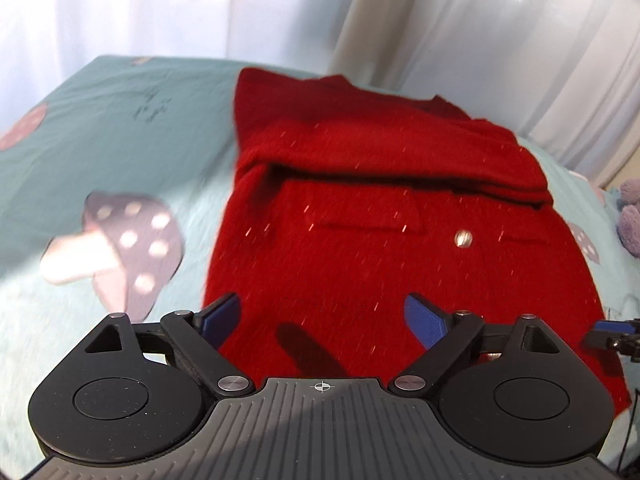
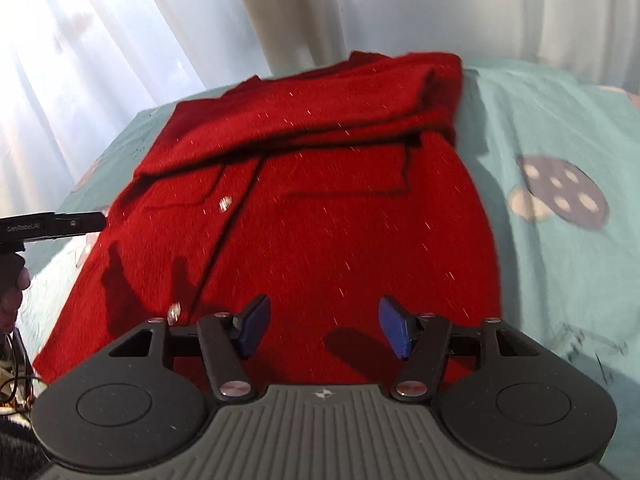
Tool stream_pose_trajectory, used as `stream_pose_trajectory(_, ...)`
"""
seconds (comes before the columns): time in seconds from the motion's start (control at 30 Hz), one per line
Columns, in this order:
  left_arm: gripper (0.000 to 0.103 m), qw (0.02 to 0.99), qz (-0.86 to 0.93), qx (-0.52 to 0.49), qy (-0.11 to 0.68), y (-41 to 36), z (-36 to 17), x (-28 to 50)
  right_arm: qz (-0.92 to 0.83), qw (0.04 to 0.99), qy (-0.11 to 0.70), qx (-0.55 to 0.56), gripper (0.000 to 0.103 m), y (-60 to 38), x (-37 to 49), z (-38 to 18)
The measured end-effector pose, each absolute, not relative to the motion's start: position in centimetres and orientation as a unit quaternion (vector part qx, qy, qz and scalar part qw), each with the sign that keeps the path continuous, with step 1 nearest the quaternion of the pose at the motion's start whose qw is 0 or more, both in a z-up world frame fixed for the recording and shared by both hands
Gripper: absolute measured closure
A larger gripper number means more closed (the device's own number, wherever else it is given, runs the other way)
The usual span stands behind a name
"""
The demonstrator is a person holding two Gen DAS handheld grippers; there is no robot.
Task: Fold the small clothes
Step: 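Grasp the cardigan hem with the right gripper and lift it toward the collar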
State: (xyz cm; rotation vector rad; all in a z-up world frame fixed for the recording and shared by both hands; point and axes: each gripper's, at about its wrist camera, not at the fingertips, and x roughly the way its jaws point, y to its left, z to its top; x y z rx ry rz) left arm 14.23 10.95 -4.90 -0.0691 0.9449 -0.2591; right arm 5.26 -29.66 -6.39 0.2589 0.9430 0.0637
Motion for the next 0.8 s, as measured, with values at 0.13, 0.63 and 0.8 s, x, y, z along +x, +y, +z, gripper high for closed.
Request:
stream_pose_trajectory(0.13, 0.010, 0.865, -0.089, -0.051, 0.491, 14.2, -5.7, 10.7, -0.021, 0.870, 0.472, 0.141, 0.042, -31.6, -0.3, -5.9)
stream_pose_trajectory(0.63, 0.039, 0.809, -0.105, -0.150, 0.559, 19.6, -7.9, 8.7, -0.049, 0.849, 0.489, 0.192, 0.055, -35.6, -4.2, -6.3)
stream_pose_trajectory(0.8, 0.050, 0.783, -0.143, -0.183, 0.576, 20.3, -8.3, 8.5, -0.044, 0.826, 0.502, 0.251, 0.069, -37.0, -4.3, -7.4)
